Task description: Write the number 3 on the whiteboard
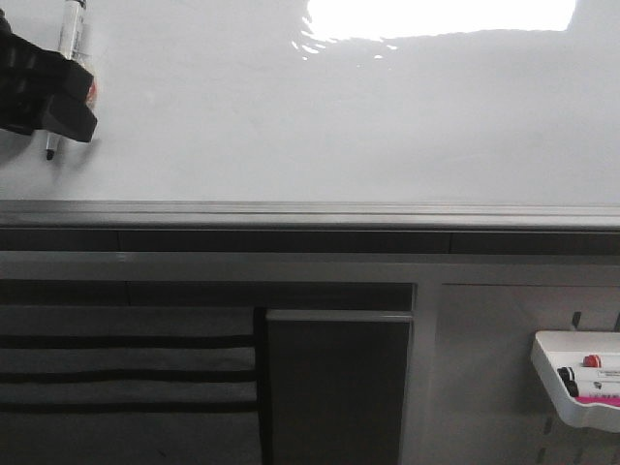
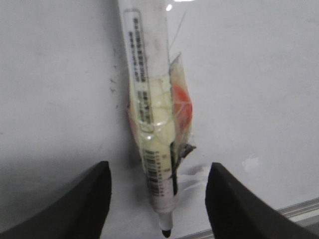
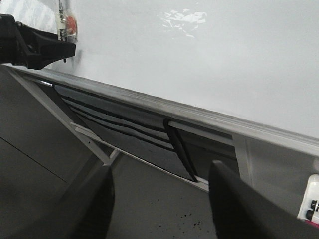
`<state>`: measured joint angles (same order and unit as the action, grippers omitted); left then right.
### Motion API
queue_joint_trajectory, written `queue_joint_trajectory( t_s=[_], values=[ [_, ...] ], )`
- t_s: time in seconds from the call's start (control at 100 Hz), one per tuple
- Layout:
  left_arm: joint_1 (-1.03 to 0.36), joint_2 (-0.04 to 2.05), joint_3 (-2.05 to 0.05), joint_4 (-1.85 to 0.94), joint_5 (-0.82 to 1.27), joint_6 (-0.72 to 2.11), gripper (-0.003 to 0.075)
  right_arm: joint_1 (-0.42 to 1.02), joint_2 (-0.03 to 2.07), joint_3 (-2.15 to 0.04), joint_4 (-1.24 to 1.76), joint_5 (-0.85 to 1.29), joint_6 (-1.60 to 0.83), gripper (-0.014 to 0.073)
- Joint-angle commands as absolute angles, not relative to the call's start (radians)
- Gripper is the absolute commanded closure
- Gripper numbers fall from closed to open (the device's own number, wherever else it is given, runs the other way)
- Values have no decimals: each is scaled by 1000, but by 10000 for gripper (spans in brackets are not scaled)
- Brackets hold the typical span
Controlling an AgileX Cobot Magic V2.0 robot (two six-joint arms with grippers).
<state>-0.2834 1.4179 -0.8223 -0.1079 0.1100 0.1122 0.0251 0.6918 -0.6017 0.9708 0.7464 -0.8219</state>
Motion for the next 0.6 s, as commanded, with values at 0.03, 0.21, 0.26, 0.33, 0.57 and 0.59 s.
queue_joint_trajectory(
  t_s=[0.03, 0.21, 0.26, 0.33, 0.57, 0.59],
  values=[
    [-291, 1390, -856, -108, 35, 105, 421, 21, 697, -637, 1021, 722, -836, 218],
    [-291, 1390, -856, -108, 35, 105, 586, 21, 697, -637, 1021, 722, -836, 218],
    [-291, 1390, -856, -108, 35, 105, 617, 21, 697, -637, 1021, 722, -836, 218],
    [-291, 1390, -856, -108, 35, 105, 654, 21, 697, -637, 1021, 722, -836, 218],
    [-291, 1390, -856, -108, 40, 105, 729, 21, 697, -637, 1021, 724, -836, 218],
    [-291, 1390, -856, -108, 45, 105, 734, 21, 697, -637, 1021, 724, -836, 218]
  ],
)
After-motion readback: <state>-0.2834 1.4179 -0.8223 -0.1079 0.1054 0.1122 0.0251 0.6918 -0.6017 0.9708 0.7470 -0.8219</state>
